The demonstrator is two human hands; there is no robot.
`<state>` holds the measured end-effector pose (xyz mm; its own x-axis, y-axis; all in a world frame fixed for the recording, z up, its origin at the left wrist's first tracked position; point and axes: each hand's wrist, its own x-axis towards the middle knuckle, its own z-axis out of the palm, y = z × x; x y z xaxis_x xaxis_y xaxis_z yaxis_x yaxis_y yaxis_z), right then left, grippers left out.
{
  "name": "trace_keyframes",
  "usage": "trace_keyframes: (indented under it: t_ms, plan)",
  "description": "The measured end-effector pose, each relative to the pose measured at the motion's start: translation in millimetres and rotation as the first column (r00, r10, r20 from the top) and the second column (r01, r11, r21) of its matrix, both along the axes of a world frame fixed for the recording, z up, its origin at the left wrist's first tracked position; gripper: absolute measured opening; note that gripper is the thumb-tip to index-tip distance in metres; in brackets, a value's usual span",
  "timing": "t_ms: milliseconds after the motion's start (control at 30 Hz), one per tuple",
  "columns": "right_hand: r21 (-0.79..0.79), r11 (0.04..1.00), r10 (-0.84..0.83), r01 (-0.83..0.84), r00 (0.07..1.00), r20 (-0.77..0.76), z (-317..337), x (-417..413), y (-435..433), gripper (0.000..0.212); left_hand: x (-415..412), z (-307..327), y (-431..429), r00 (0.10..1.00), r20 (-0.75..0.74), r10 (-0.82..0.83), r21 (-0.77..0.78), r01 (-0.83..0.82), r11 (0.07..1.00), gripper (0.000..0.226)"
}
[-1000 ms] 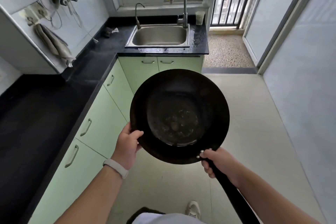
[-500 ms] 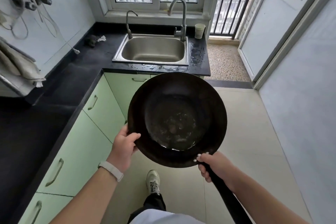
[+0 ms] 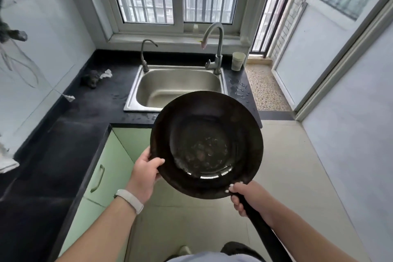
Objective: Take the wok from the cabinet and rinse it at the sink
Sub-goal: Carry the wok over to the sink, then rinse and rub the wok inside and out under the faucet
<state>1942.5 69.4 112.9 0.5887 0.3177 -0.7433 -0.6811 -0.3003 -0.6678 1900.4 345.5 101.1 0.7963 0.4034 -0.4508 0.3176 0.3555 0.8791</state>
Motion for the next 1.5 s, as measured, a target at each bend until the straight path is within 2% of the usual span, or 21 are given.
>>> trace_keyframes:
  t_ms: [167, 333, 700, 900, 1067, 1233, 1500]
  plan:
    - [0.008, 1.000, 0.001, -0.001, 1.000, -0.003, -4.3, 60.3, 18.6, 0.027, 54.4, -1.0, 19.0, 1.000, -0.024, 0.009, 0.016, -0.009, 1.000, 0.048]
    - [0.027, 0.999, 0.022, -0.020, 0.997, -0.079, -22.8, 135.1, 33.9, 0.028, 118.3, -11.0, 31.9, 0.996, -0.052, 0.066, 0.028, -0.065, 0.998, 0.044]
    - [0.037, 0.974, 0.225, -0.222, 0.964, -0.142, -31.7, 315.5, 69.1, 0.031, 253.8, -14.2, 50.9, 0.945, -0.130, 0.301, 0.020, -0.301, 0.953, 0.046]
    - [0.008, 0.958, 0.283, -0.285, 0.945, -0.163, -31.2, 365.8, 89.7, 0.025, 283.6, -20.3, 61.8, 0.916, -0.167, 0.365, 0.045, -0.363, 0.931, 0.046]
    - [0.016, 0.966, 0.254, -0.257, 0.942, -0.221, -36.7, 390.1, 111.7, 0.025, 302.9, -27.3, 81.4, 0.923, -0.186, 0.336, 0.104, -0.321, 0.941, 0.043]
    - [-0.005, 0.974, 0.221, -0.228, 0.949, -0.223, -39.9, 402.9, 138.3, 0.027, 322.0, -37.9, 111.4, 0.936, -0.200, 0.291, 0.065, -0.283, 0.957, 0.045]
    - [-0.114, 0.988, 0.083, -0.106, 0.978, -0.189, -43.9, 409.4, 185.6, 0.037, 360.4, -63.5, 179.1, 0.960, -0.249, 0.130, 0.001, -0.134, 0.991, 0.047]
